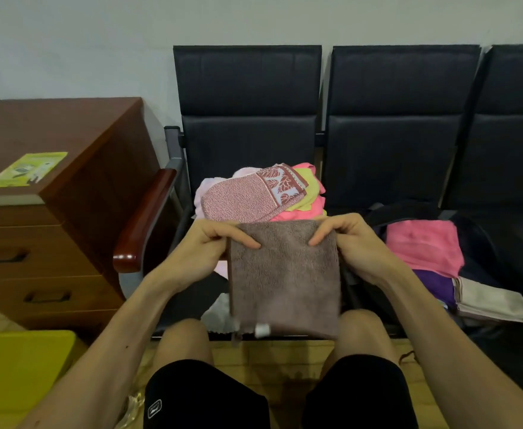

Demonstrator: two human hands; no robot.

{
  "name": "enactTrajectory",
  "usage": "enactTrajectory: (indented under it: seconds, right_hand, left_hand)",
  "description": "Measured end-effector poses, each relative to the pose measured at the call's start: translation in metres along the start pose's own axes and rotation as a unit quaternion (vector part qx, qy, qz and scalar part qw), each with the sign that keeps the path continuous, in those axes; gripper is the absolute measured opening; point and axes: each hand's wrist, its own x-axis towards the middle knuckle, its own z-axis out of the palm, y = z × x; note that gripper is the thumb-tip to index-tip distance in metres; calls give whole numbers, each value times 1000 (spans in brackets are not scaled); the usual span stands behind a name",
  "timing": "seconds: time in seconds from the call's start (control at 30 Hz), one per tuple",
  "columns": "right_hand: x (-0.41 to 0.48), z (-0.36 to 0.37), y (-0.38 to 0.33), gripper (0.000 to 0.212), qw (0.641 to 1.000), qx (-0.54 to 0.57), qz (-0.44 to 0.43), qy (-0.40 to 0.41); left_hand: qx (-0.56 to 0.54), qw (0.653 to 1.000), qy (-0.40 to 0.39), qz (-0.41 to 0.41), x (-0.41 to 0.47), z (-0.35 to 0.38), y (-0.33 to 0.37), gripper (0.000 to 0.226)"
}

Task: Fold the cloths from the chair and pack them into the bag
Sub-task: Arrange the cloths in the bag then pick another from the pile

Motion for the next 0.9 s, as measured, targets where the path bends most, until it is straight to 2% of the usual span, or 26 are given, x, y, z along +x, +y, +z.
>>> enactTrajectory:
  seconds: [0.13, 0.23, 0.33, 0.37, 0.4, 0.47, 0.5, 0.57, 0.6, 0.67, 0.73, 0.77, 0.83, 0.9]
  right_hand:
    - [-1, -3, 13, 58, 999, 24, 27, 10]
    - [-5, -1, 13, 42, 997, 68, 30, 23]
    - [-11, 7, 13, 32, 978, 200, 50, 21]
    - [-14, 9, 15, 35, 960, 270, 72, 11]
    - [-19, 11, 20, 48, 940, 329, 96, -2]
    - [-26, 17, 32, 74, 915, 378, 130, -53]
    - [-30, 22, 36, 72, 922, 356, 139, -61]
    - [-31, 26, 45, 37, 962, 235, 136, -37]
    - [-31, 28, 47, 29, 974, 184, 127, -19]
    - [-33, 28, 48, 32, 980, 160, 120, -1]
    - [-35, 29, 45, 36, 978, 174, 112, 8]
    - [-37, 29, 40, 37, 979, 173, 110, 14]
    - [-37, 31, 37, 37, 979, 174, 103, 17]
    - [-36, 32, 35, 35, 977, 184, 101, 24]
  left_hand:
    - [10, 1000, -8, 7, 0, 4, -2, 56]
    - [0, 1000, -11, -6, -2, 5, 1, 59]
    - [-28, 999, 7, -17, -3, 8, 3, 60]
    - [-43, 999, 15, -23, -4, 9, 4, 62]
    - [-55, 998, 21, -25, -4, 9, 4, 63]
    - [-68, 997, 25, -26, -4, 9, 2, 62]
    - [-70, 997, 25, -30, -4, 8, 1, 60]
    - [-63, 997, 28, -39, -4, 6, -1, 57]
    - [-52, 997, 26, -42, -5, 5, -2, 55]
    - [-46, 998, 12, -47, -5, 5, -2, 53]
    - [-135, 988, 24, -69, -5, 4, -6, 60]
    - [-214, 972, 34, -90, -7, 5, -9, 58]
    - [-379, 915, 14, -133, -13, 9, -15, 48]
    - [-430, 885, -36, -175, -20, 17, -28, 67]
